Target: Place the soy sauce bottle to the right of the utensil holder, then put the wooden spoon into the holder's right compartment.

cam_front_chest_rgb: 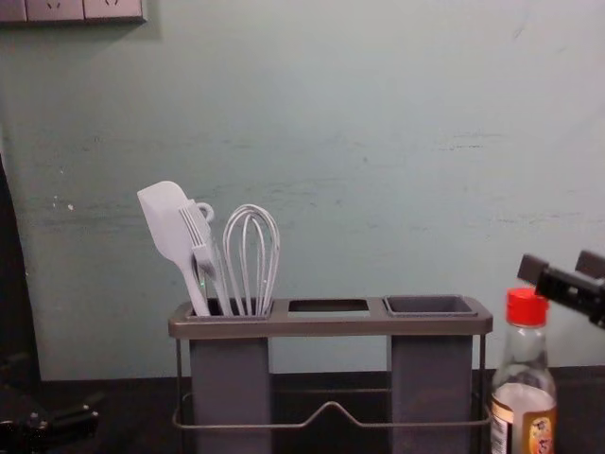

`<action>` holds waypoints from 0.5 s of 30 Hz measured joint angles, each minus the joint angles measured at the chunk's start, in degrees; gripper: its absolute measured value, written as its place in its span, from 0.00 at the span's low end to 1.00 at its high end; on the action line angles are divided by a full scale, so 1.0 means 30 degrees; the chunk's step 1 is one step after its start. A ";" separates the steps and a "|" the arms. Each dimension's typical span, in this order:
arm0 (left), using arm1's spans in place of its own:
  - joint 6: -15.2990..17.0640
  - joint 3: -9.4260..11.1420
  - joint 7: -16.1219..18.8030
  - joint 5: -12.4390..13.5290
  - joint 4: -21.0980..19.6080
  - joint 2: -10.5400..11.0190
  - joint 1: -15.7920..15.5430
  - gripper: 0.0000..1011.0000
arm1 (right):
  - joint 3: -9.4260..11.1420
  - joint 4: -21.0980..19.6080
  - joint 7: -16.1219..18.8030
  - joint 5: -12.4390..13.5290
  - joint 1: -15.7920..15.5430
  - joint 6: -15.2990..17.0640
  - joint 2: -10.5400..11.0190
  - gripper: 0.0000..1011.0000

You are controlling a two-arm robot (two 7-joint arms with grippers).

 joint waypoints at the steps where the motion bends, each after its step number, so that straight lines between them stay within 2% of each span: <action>1: 0.0000 -0.0001 0.0000 0.0000 0.0000 0.0000 0.0000 0.99 | 0.0116 -0.0389 -0.0071 -0.0007 -0.0146 0.0051 0.0091 0.87; 3: 0.0000 0.0000 0.0000 0.0000 0.0000 0.0000 0.0000 0.99 | 0.0271 -0.0981 -0.0228 -0.0031 -0.0378 0.0142 0.0220 0.94; 6: 0.0000 0.0000 0.0000 -0.0001 0.0000 0.0000 0.0000 0.99 | 0.0433 -0.1713 -0.0453 -0.0073 -0.0682 0.0384 0.0377 0.99; 11: 0.0001 0.0000 0.0000 -0.0001 0.0000 0.0000 0.0000 0.99 | 0.0526 -0.3999 -0.1114 -0.0618 -0.1883 0.1343 0.0904 0.99; 15: 0.0001 0.0000 0.0000 0.0000 0.0000 0.0000 0.0001 0.99 | 0.0336 -0.5512 -0.1585 -0.1159 -0.2951 0.2210 0.1249 0.99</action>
